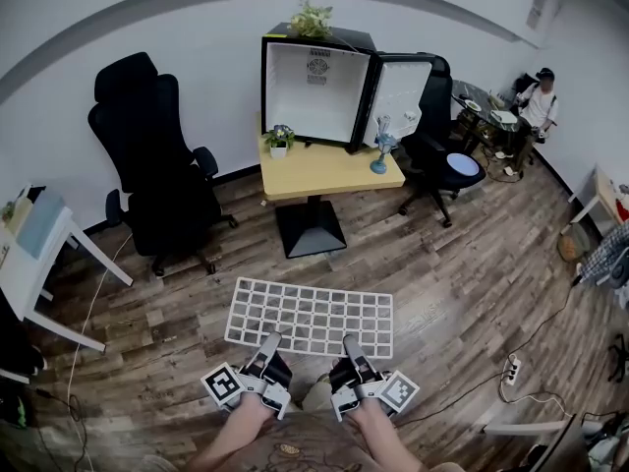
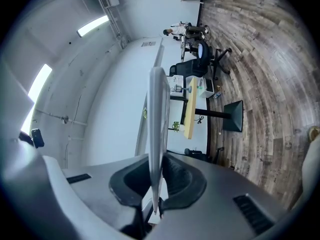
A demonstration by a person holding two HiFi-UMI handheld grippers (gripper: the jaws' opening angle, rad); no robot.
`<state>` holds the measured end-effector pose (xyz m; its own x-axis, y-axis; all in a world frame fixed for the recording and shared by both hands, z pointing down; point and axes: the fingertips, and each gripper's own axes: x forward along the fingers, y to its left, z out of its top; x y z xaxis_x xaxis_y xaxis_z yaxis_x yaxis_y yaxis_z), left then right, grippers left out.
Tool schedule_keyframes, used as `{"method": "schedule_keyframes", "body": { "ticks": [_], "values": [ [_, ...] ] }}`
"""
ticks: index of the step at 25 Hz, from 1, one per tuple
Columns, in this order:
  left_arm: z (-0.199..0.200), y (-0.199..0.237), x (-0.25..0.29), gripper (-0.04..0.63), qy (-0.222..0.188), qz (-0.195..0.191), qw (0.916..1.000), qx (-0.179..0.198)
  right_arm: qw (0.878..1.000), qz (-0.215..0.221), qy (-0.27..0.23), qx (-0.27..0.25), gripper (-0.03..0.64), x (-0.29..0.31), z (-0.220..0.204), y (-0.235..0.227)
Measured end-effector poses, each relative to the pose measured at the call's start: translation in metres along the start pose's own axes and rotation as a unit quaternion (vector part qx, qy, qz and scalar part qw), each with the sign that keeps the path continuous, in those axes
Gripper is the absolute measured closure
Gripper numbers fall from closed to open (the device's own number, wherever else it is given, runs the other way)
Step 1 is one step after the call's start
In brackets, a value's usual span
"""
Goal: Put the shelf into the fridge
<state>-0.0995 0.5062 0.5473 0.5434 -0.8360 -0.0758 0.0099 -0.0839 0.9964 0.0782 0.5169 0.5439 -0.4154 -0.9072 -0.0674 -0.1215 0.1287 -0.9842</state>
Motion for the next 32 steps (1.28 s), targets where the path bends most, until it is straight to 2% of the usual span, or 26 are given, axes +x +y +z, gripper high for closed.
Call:
{"method": "schedule_keyframes", "body": {
  "ticks": [6, 14, 32],
  "values": [
    [0.015, 0.006, 0.015, 0.544, -0.004, 0.002, 1.0, 0.0, 1.0, 0.002, -0.001, 0.001, 0.598, 0.022, 0.005, -0.004],
    [0.051, 0.014, 0.065, 0.544, -0.02, 0.0, 0.9998, -0.003, 1.0, 0.003, 0.014, 0.005, 0.6, 0.084, 0.028, -0.019],
    [0.123, 0.014, 0.237, 0.545, -0.058, -0.003, 0.9983, 0.004, 0.999, 0.011, 0.053, 0.008, 0.6, 0.248, 0.139, -0.029]
  ]
}}
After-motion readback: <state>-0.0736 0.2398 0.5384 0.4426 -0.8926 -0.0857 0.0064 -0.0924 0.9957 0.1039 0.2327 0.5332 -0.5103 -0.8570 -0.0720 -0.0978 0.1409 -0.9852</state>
